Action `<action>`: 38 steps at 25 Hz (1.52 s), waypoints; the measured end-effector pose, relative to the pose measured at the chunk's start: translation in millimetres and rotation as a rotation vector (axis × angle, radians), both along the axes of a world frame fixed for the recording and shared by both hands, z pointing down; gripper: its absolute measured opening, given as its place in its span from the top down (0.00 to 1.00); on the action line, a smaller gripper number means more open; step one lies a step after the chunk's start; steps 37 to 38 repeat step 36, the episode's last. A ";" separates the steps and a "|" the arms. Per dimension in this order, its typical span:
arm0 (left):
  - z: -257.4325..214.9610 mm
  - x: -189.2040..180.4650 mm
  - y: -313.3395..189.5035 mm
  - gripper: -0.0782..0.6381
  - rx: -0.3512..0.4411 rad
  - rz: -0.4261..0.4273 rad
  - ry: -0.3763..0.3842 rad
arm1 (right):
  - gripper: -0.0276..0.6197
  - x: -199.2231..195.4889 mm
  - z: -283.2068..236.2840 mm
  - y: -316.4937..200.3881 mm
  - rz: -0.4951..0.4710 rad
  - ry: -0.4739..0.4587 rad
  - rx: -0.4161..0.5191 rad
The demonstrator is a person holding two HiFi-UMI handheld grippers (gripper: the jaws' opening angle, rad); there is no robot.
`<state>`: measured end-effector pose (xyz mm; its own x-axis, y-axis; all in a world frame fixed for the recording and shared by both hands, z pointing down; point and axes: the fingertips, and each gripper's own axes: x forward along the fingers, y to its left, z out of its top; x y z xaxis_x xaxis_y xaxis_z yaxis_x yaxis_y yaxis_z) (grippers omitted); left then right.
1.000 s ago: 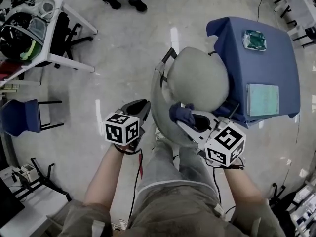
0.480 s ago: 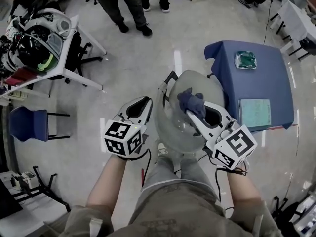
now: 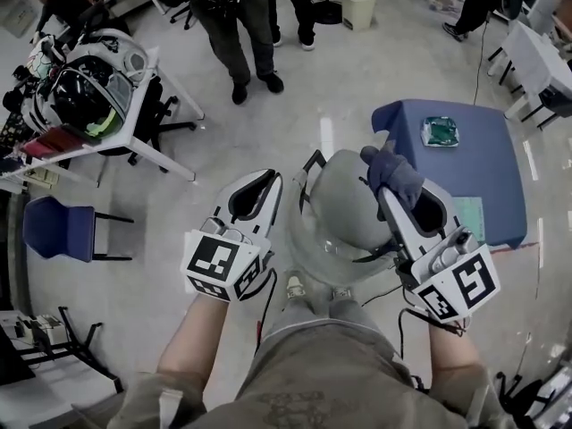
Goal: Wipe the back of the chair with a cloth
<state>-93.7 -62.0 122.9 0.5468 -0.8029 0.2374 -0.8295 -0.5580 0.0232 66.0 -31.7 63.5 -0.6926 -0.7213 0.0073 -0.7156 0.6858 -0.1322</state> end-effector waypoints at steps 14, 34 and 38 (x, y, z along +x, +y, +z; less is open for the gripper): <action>-76.7 -1.5 27.4 0.84 0.244 -0.009 -0.012 | 0.78 3.5 -62.7 36.2 0.007 0.028 0.185; -75.8 -5.7 42.0 0.83 0.242 -0.022 0.002 | 0.78 11.3 -46.0 46.6 0.039 0.042 0.131; -74.9 -6.8 41.0 0.84 0.243 -0.020 -0.007 | 0.78 10.1 -45.7 45.0 0.044 0.038 0.126</action>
